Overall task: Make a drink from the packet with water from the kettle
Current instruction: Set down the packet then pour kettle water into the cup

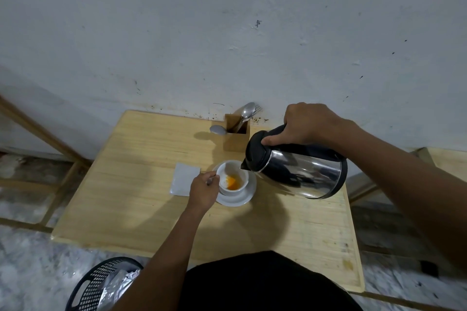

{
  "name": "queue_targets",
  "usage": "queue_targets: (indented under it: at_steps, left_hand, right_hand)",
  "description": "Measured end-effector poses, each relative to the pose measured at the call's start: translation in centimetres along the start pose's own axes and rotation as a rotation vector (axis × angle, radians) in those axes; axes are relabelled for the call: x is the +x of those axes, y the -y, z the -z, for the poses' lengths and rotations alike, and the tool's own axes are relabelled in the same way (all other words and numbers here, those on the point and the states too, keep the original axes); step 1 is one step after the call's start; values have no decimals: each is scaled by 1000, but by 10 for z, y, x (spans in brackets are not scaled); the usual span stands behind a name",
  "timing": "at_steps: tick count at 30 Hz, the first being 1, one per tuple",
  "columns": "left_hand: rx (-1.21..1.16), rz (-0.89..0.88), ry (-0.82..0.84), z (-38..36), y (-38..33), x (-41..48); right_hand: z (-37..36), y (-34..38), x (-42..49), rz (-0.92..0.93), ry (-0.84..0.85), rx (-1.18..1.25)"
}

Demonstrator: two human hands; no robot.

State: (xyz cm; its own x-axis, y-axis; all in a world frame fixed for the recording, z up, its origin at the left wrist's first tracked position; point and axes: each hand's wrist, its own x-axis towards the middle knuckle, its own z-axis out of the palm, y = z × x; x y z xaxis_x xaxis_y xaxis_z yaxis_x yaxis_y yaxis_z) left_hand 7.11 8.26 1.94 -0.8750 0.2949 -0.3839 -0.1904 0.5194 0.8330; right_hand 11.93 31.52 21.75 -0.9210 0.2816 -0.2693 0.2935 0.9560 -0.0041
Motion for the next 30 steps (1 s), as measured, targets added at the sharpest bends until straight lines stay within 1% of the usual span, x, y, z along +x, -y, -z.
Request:
queue_targets:
  at_steps: [11, 30]
  left_hand:
    - [-30, 14, 7, 1, -3, -1]
    - [-19, 18, 1, 1, -3, -3]
  right_hand:
    - [3, 2, 5, 16, 12, -48]
    - [0, -8, 2, 0, 28, -41]
